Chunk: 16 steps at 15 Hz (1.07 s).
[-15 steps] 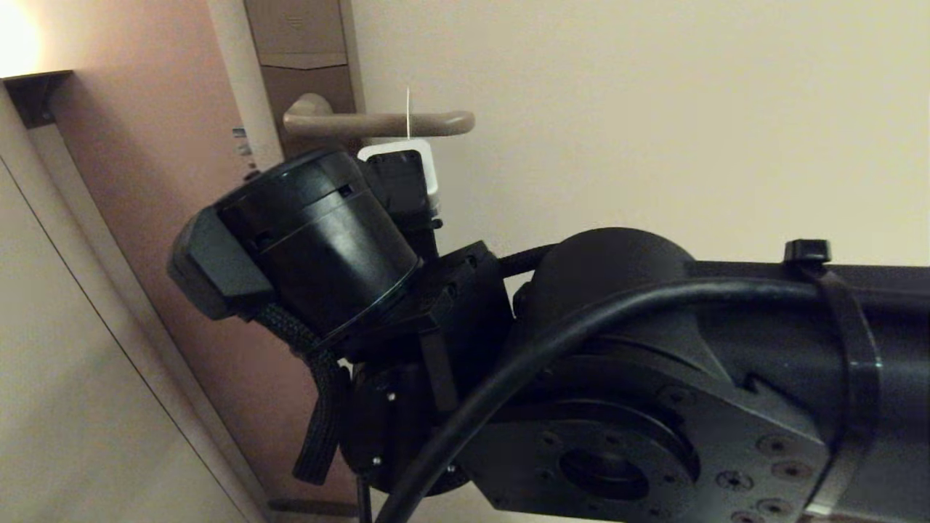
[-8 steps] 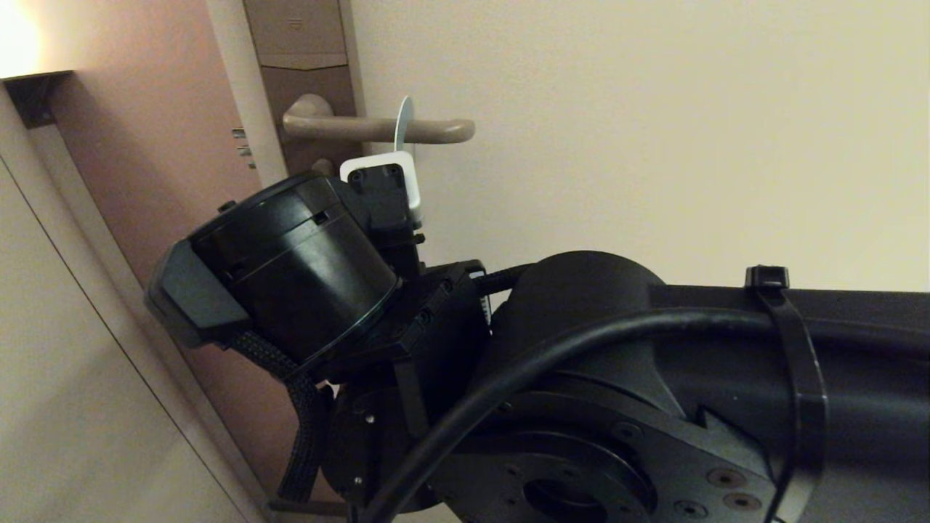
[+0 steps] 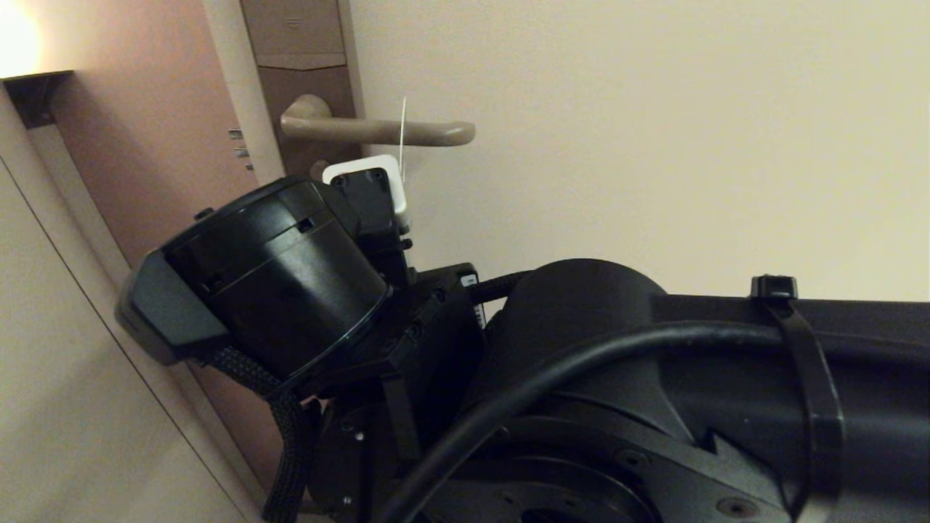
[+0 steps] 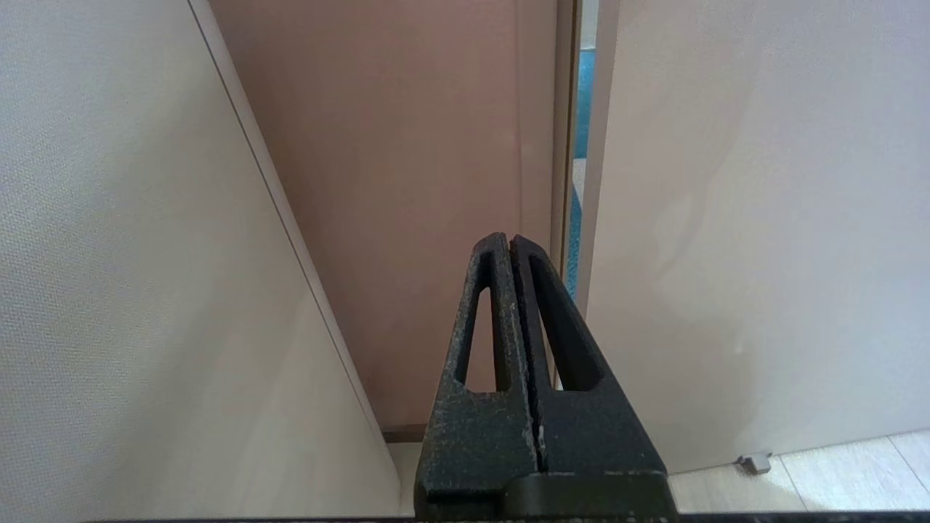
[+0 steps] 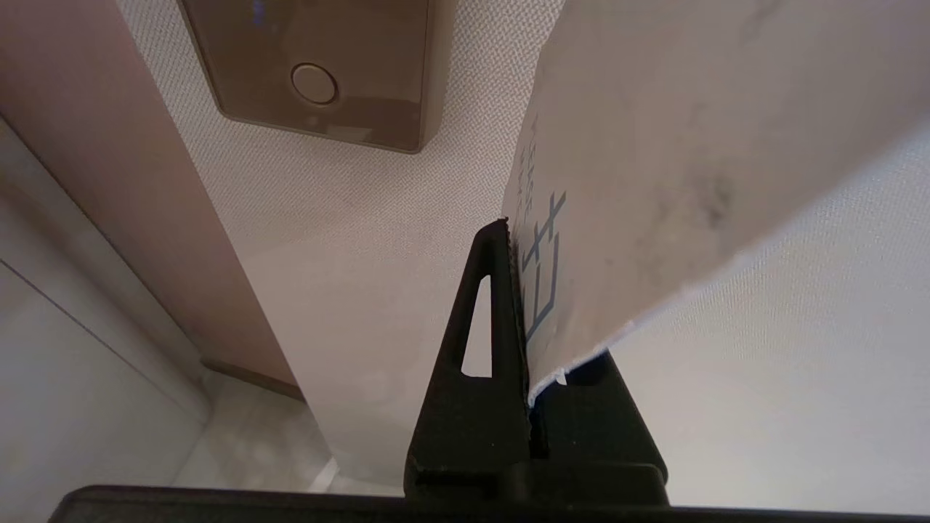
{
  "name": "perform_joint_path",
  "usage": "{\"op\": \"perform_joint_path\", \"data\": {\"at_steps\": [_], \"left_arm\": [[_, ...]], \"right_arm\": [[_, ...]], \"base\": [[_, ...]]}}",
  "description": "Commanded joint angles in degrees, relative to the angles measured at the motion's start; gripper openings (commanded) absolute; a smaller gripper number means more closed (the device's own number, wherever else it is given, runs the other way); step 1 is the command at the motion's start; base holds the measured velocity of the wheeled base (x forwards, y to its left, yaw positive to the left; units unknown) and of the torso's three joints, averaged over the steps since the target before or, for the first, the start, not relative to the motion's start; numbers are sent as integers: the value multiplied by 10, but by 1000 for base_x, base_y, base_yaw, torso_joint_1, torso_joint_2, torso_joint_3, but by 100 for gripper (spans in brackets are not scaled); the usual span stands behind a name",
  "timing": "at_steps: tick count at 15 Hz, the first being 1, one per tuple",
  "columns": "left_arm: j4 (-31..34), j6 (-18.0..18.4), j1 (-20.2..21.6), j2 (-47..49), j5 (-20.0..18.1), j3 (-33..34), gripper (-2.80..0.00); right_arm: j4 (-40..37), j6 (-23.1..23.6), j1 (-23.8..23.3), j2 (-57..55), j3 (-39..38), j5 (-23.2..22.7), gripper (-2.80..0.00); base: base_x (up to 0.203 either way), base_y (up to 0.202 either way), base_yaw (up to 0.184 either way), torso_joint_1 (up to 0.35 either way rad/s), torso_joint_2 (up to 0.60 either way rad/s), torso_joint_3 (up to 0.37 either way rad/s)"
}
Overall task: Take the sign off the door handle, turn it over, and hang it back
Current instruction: Hang the sign back with the other side facing out
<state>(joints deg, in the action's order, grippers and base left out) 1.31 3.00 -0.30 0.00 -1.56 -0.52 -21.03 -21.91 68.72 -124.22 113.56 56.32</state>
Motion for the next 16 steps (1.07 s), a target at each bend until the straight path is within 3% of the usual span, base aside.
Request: {"op": "perform_joint_path", "data": {"at_steps": [1,7,16], "left_arm": [[0,0,0,0,0,0,-280],[0,0,0,0,0,0,-280],[0,0,0,0,0,0,-280]], "right_arm": [[1,0,-2,5,0,4,-280],[49,99,-22,24,0,3,-280],[55,105,-22,24,0,-8,-280]], "base": [[0,0,0,0,0,0],[0,0,0,0,0,0],[0,0,0,0,0,0]]}}
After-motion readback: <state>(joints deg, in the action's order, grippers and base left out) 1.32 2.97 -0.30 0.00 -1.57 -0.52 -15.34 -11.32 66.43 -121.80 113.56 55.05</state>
